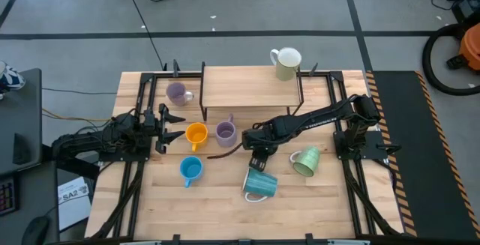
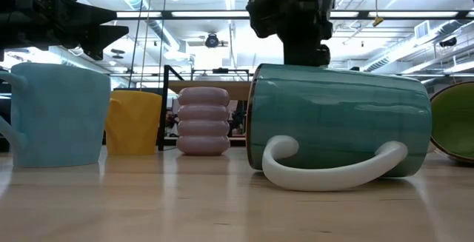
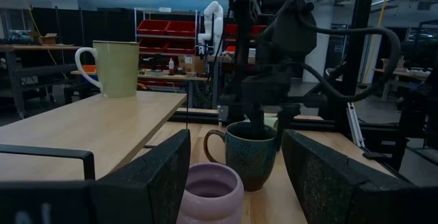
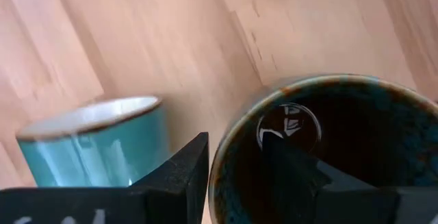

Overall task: Place coffee mugs
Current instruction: Put the dark green mug on the shelf

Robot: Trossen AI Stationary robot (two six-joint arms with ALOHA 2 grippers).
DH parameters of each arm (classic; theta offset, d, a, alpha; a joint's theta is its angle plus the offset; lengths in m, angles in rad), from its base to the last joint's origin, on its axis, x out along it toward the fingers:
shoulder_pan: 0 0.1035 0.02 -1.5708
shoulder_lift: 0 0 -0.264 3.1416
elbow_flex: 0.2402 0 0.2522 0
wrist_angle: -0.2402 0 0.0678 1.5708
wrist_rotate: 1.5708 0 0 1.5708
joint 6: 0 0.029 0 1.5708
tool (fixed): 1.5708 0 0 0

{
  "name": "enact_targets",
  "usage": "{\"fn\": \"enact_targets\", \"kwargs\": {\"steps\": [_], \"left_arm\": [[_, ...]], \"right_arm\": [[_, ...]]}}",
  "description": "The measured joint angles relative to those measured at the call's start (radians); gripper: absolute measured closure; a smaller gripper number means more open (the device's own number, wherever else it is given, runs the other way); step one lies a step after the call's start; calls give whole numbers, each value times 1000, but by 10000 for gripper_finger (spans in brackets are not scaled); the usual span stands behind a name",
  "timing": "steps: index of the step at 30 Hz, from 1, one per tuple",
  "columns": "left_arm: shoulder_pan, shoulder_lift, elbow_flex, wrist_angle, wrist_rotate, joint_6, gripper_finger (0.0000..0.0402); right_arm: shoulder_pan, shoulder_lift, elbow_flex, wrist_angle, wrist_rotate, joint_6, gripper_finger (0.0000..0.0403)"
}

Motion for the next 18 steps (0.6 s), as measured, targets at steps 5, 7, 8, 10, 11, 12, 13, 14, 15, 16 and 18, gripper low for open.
{"fn": "enact_targets", "kwargs": {"steps": [5, 7, 8, 10, 11, 12, 13, 14, 15, 16, 18], "left_arm": [[0, 0, 0, 0, 0, 0, 164], [0, 0, 0, 0, 0, 0, 164], [0, 0, 0, 0, 0, 0, 164], [0, 0, 0, 0, 0, 0, 164], [0, 0, 0, 0, 0, 0, 164], [0, 0, 0, 0, 0, 0, 164], [0, 0, 0, 0, 0, 0, 164], [0, 0, 0, 0, 0, 0, 164], [0, 0, 0, 0, 0, 0, 164], [0, 0, 0, 0, 0, 0, 164], [0, 0, 0, 0, 0, 0, 164]], "right_arm": [[-13, 0, 0, 36, 1, 174, 260], [-19, 0, 0, 52, 1, 230, 260], [-22, 0, 0, 58, 1, 247, 260], [-29, 0, 0, 74, 1, 254, 260], [-32, 0, 0, 79, 1, 254, 260], [-35, 0, 0, 83, 1, 254, 260], [-38, 0, 0, 84, 1, 255, 260], [-41, 0, 0, 84, 1, 260, 260], [-44, 0, 0, 84, 1, 272, 260], [-47, 0, 0, 84, 1, 289, 260], [-54, 0, 0, 84, 1, 324, 260]]}}
